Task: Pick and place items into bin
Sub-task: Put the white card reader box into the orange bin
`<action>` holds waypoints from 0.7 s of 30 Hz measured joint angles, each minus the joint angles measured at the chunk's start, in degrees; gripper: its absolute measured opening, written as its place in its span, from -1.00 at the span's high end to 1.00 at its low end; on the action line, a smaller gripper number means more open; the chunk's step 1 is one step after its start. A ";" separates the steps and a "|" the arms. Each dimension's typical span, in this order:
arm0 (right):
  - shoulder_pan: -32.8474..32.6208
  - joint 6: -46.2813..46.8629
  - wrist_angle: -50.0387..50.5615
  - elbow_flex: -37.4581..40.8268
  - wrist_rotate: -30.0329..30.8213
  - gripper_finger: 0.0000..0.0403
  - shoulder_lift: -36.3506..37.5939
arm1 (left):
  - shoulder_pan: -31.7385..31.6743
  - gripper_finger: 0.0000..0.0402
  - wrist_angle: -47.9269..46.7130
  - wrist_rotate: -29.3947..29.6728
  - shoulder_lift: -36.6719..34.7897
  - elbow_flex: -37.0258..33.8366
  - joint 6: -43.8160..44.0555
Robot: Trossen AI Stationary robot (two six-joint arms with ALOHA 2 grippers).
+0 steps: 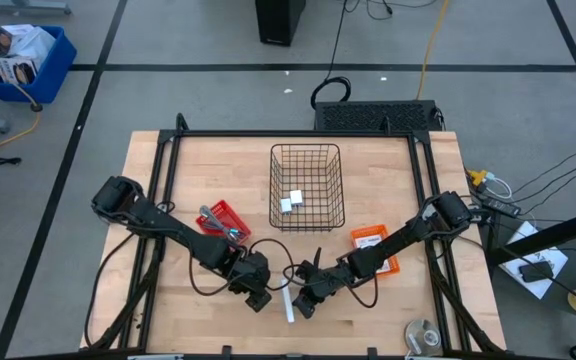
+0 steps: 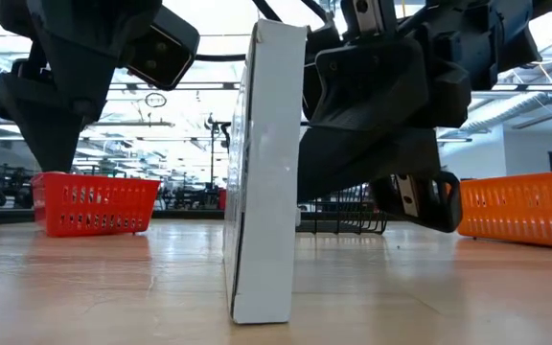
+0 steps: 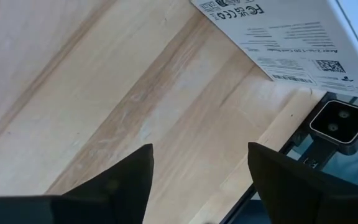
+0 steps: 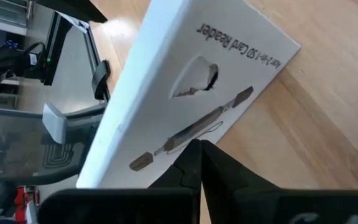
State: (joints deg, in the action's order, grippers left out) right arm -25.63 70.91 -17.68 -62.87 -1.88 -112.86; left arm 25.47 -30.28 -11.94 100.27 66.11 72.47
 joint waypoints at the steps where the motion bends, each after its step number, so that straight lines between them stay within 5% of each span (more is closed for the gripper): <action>1: -0.02 0.02 0.26 0.00 -0.15 1.00 0.00 | 0.00 -0.29 0.02 0.00 0.00 0.00 0.02; 16: -0.24 -2.81 14.09 0.04 -0.94 1.00 8.68 | 0.00 -0.30 -0.02 1.01 0.00 0.00 0.15; 21: -0.28 -3.25 17.73 0.04 3.96 1.00 14.12 | 0.44 -0.27 -0.16 1.02 0.00 0.00 0.36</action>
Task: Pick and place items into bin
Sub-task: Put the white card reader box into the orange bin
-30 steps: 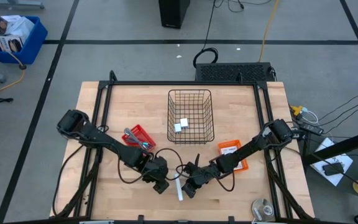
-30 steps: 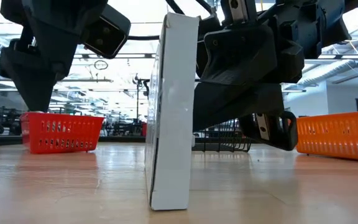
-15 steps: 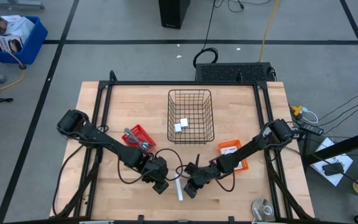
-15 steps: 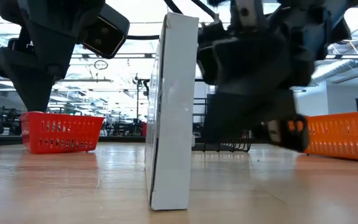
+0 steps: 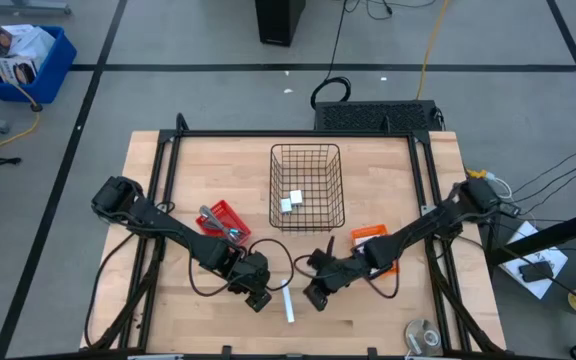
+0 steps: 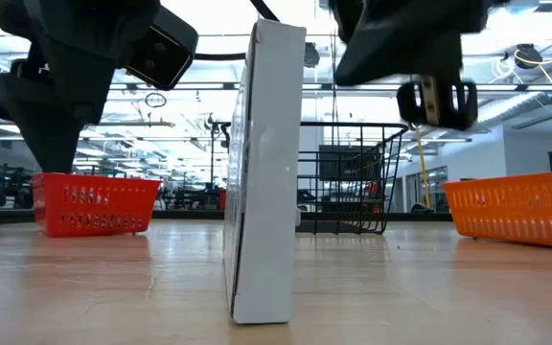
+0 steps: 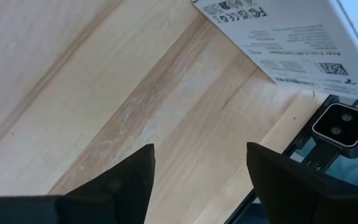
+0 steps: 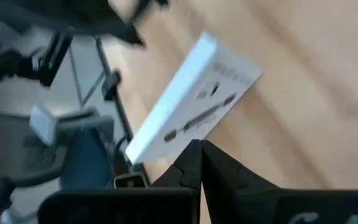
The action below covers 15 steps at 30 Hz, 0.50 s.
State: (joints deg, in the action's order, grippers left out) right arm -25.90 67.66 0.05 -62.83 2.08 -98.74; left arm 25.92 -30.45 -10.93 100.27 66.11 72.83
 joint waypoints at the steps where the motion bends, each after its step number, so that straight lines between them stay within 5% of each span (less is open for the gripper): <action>1: -0.07 -0.12 1.27 0.00 1.16 1.00 1.25 | 0.10 -0.26 -0.09 0.07 0.00 0.00 0.18; 8: 0.84 -3.83 0.18 0.00 2.35 1.00 9.10 | 0.83 -0.28 -0.32 1.07 0.00 0.00 1.18; 15: 3.10 5.77 -3.25 -0.07 -3.97 0.82 10.60 | 1.35 -0.28 -1.92 3.07 -0.17 0.00 2.49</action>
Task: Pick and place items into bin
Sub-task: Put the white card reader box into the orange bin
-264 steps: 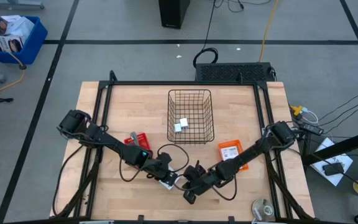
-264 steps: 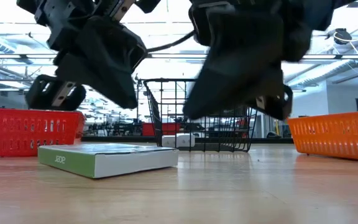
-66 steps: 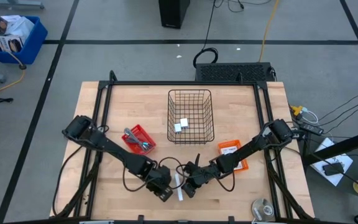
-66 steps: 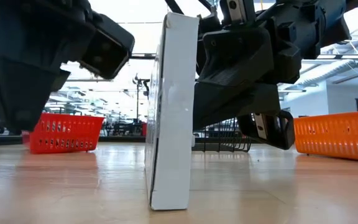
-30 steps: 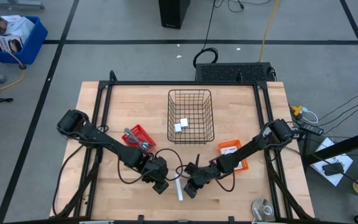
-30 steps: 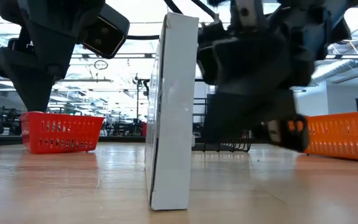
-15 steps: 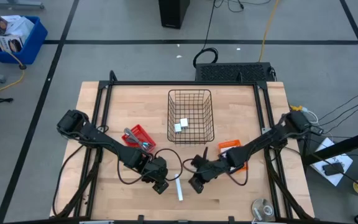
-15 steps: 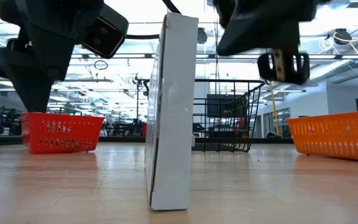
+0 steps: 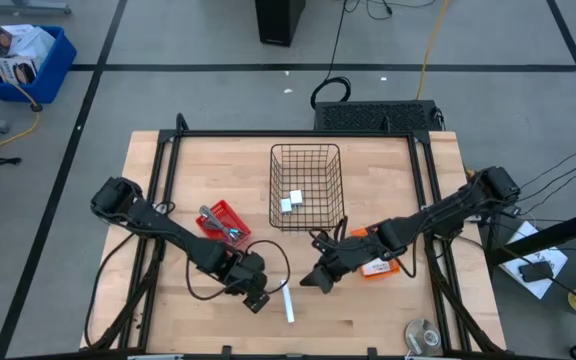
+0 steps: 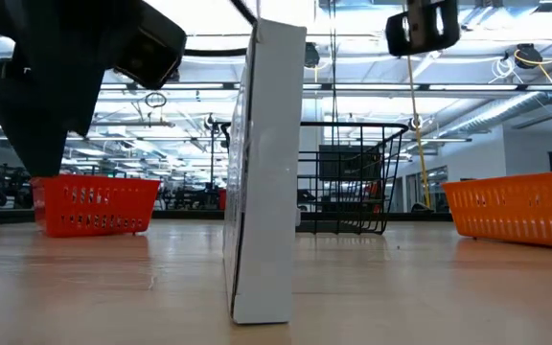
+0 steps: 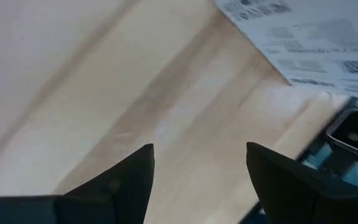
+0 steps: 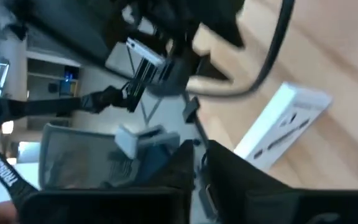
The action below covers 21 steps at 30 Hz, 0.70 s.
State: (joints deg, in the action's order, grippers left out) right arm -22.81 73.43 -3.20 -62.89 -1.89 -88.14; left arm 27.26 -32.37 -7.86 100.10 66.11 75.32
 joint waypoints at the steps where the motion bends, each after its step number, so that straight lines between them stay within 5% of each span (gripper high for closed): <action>1: 0.08 0.70 0.08 0.00 -0.72 0.75 0.02 | 0.16 -0.28 -1.17 0.67 -0.55 0.00 0.34; 10: -0.18 1.31 -5.34 0.02 -2.56 0.14 -0.02 | 0.31 -0.28 -1.32 12.37 -11.50 0.07 -2.45; 21: -0.07 1.95 -12.82 0.02 -5.87 0.02 -0.08 | 2.61 -0.19 8.00 24.51 -26.01 0.04 -16.75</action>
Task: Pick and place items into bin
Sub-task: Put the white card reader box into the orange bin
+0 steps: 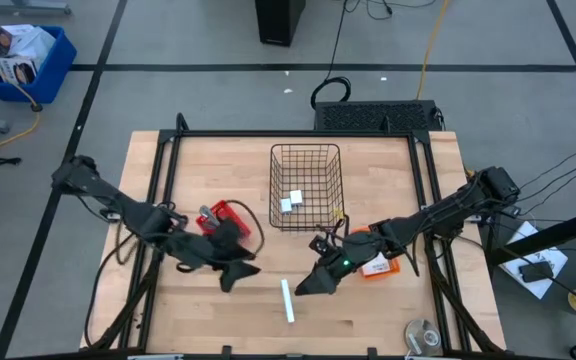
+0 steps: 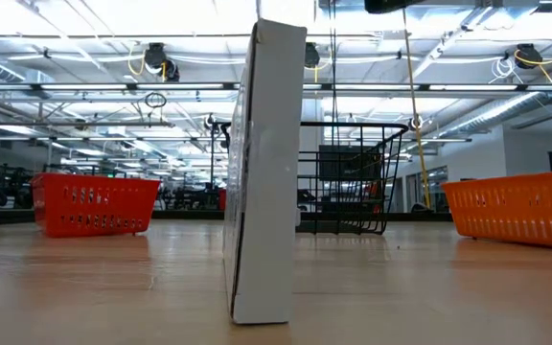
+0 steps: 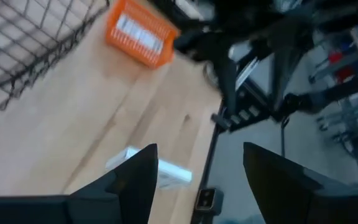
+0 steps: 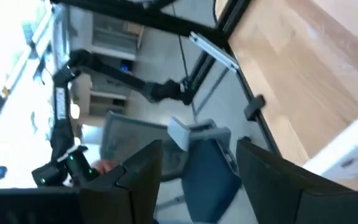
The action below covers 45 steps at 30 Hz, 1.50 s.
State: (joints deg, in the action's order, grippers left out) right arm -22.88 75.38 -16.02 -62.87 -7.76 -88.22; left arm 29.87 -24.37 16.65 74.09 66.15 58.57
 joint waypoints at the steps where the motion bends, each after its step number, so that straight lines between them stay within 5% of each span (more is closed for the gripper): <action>1: -0.09 0.73 -0.83 0.00 0.61 0.02 -0.03 | 0.37 -0.19 -0.25 1.13 -1.08 0.00 0.26; 7: 0.37 0.41 -4.30 -0.02 5.49 0.00 0.06 | 2.45 -0.15 -1.98 6.50 -5.94 -0.02 -0.56; 10: 1.47 3.59 0.32 -0.07 1.59 0.00 0.07 | 3.66 -0.12 -3.96 9.34 -8.21 -0.02 -2.91; 22: 1.54 10.99 13.07 -6.41 6.26 0.01 -5.13 | 6.65 -0.06 -13.45 13.70 -15.86 -0.05 -8.36; 32: 1.86 5.59 44.31 -25.07 4.69 0.02 -15.25 | 9.88 -0.06 -13.65 16.75 -21.51 -0.07 -11.88; 45: 1.84 7.08 44.14 -27.45 4.46 0.01 -21.22 | 10.38 -0.06 -15.94 16.96 -22.12 -0.07 -12.55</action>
State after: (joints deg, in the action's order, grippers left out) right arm -21.04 82.46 28.12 -90.32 -3.30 -109.44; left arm 40.25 -40.30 33.61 51.97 66.08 46.02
